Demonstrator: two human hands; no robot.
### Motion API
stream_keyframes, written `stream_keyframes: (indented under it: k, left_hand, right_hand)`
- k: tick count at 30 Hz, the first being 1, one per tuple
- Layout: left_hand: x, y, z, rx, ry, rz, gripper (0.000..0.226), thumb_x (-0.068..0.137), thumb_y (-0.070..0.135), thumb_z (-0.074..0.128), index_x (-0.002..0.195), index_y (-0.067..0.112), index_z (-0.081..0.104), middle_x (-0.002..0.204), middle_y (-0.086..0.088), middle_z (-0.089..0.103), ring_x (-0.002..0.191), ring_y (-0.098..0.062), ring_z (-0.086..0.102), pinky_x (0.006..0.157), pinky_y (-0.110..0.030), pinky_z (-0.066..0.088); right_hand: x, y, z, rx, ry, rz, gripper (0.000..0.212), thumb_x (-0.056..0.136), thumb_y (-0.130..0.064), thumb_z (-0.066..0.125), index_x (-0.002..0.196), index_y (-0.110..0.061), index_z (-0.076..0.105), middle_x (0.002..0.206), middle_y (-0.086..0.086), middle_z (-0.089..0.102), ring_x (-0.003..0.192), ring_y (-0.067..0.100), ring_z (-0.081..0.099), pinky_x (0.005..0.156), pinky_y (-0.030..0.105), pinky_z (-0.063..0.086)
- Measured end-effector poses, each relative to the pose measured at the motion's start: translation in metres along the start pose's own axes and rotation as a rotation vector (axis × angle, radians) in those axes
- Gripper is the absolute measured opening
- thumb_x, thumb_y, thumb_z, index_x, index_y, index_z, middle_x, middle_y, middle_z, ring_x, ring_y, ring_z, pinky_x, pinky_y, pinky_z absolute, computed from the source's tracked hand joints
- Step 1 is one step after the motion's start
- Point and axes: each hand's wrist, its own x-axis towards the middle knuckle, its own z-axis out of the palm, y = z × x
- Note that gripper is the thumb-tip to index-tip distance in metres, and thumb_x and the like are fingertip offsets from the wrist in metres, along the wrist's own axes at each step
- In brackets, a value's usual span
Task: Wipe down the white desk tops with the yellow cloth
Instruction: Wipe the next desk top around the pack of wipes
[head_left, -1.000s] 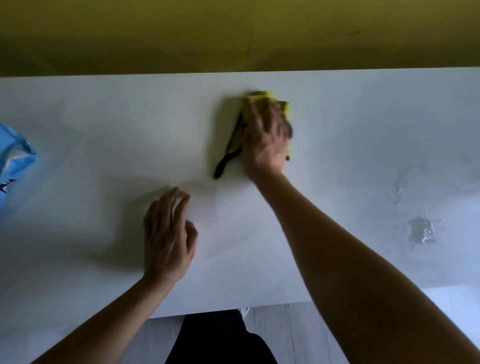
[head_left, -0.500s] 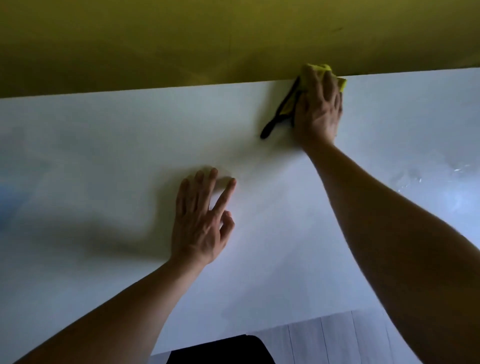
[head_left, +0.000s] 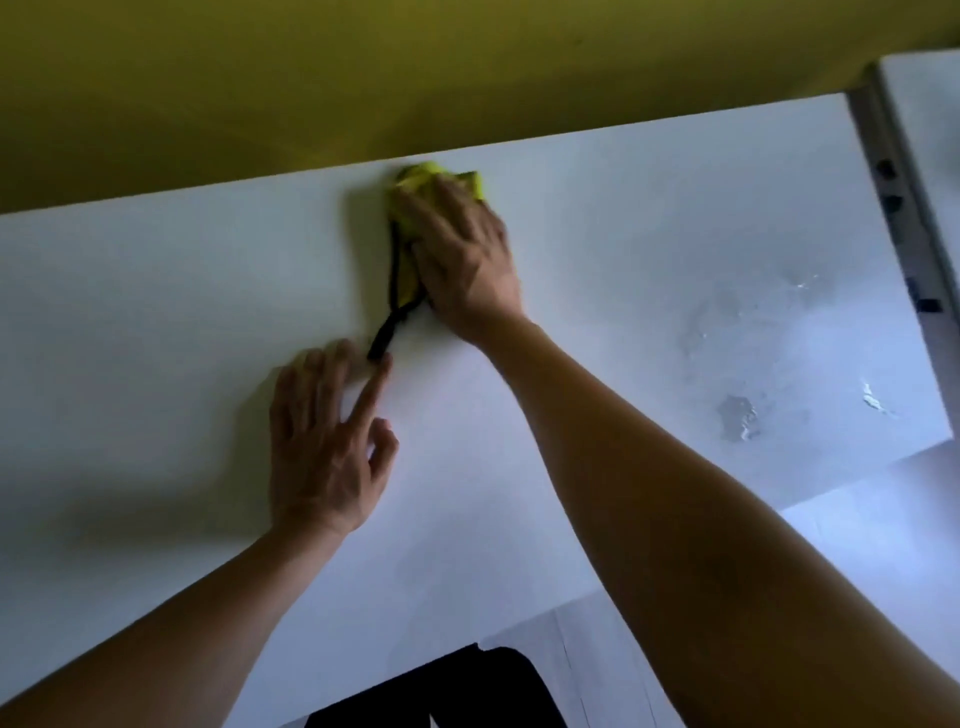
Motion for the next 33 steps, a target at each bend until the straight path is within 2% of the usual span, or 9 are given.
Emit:
stream_keyframes:
  k: [3,5,10,14,19,22,26,29,33]
  left_hand:
    - [0.000,0.002,-0.001,0.007,0.027,-0.001,0.061,0.098,0.026,0.044,0.159,0.024,0.045,0.166,-0.019,0.035,0.150,-0.047,0.032,0.127,-0.058,0.019]
    - [0.000,0.004,-0.002,0.003,0.038,-0.009,0.060,0.097,0.025,0.045,0.158,0.023,0.046,0.165,-0.019,0.036,0.149,-0.047,0.033,0.127,-0.057,0.019]
    - [-0.001,0.006,-0.003,-0.014,0.030,-0.014,0.060,0.095,0.027,0.047,0.155,0.021,0.049,0.163,-0.019,0.037,0.148,-0.047,0.033,0.126,-0.057,0.019]
    - [-0.001,0.010,-0.003,-0.017,0.057,-0.001,0.059,0.095,0.026,0.046,0.154,0.018,0.051,0.161,-0.021,0.038,0.147,-0.048,0.033,0.126,-0.056,0.016]
    - [-0.005,0.021,0.001,0.011,0.078,-0.018,0.055,0.099,0.025,0.040,0.152,0.013,0.049,0.157,-0.024,0.039,0.144,-0.050,0.036,0.120,-0.059,0.023]
    - [-0.010,0.053,0.005,-0.034,0.062,0.046,0.056,0.097,0.024,0.041,0.151,0.011,0.050,0.158,-0.023,0.039,0.142,-0.049,0.039,0.119,-0.058,0.026]
    - [-0.019,0.131,0.024,-0.084,0.022,0.153,0.062,0.096,0.027,0.041,0.156,0.016,0.046,0.164,-0.019,0.036,0.146,-0.046,0.036,0.123,-0.055,0.024]
    - [-0.022,0.171,0.040,-0.072,0.026,0.105,0.063,0.094,0.027,0.044,0.156,0.018,0.046,0.164,-0.019,0.035,0.150,-0.045,0.031,0.126,-0.057,0.016]
    - [-0.024,0.176,0.047,-0.037,0.054,0.058,0.063,0.095,0.026,0.043,0.158,0.020,0.044,0.166,-0.017,0.034,0.151,-0.046,0.029,0.128,-0.058,0.014]
  right_hand:
    - [-0.017,0.057,-0.037,-0.043,0.105,0.384,0.052,0.100,-0.036,0.046,0.151,-0.029,0.047,0.160,0.014,0.037,0.149,0.033,0.031,0.120,0.046,0.027]
    - [-0.035,0.070,-0.052,-0.057,0.103,0.455,0.054,0.100,-0.039,0.044,0.154,-0.033,0.042,0.163,0.011,0.032,0.151,0.032,0.028,0.122,0.045,0.024]
    - [-0.085,0.043,-0.054,-0.029,0.073,0.400,0.056,0.097,-0.039,0.051,0.152,-0.032,0.044,0.163,0.012,0.033,0.151,0.032,0.027,0.121,0.049,0.024]
    - [-0.147,0.004,-0.052,0.037,0.067,0.209,0.056,0.094,-0.025,0.062,0.149,-0.021,0.051,0.159,0.017,0.039,0.151,0.032,0.029,0.122,0.049,0.023]
    - [-0.210,-0.013,-0.069,0.075,-0.034,0.133,0.051,0.101,-0.028,0.054,0.152,-0.026,0.046,0.162,0.012,0.035,0.154,0.027,0.024,0.123,0.048,0.021]
    - [-0.241,-0.002,-0.082,0.063,-0.082,0.078,0.050,0.103,-0.031,0.050,0.153,-0.028,0.044,0.164,0.010,0.032,0.156,0.024,0.019,0.124,0.047,0.022]
    - [-0.282,0.033,-0.106,0.022,-0.106,0.026,0.051,0.103,-0.034,0.052,0.153,-0.028,0.043,0.164,0.009,0.031,0.156,0.023,0.018,0.124,0.047,0.022]
    - [-0.305,0.077,-0.132,-0.009,-0.070,0.069,0.053,0.101,-0.033,0.057,0.153,-0.028,0.045,0.163,0.010,0.034,0.155,0.024,0.022,0.123,0.049,0.022]
    - [-0.331,0.146,-0.166,-0.058,0.037,0.174,0.050,0.099,-0.024,0.059,0.148,-0.025,0.052,0.159,0.013,0.040,0.150,0.030,0.032,0.119,0.050,0.028]
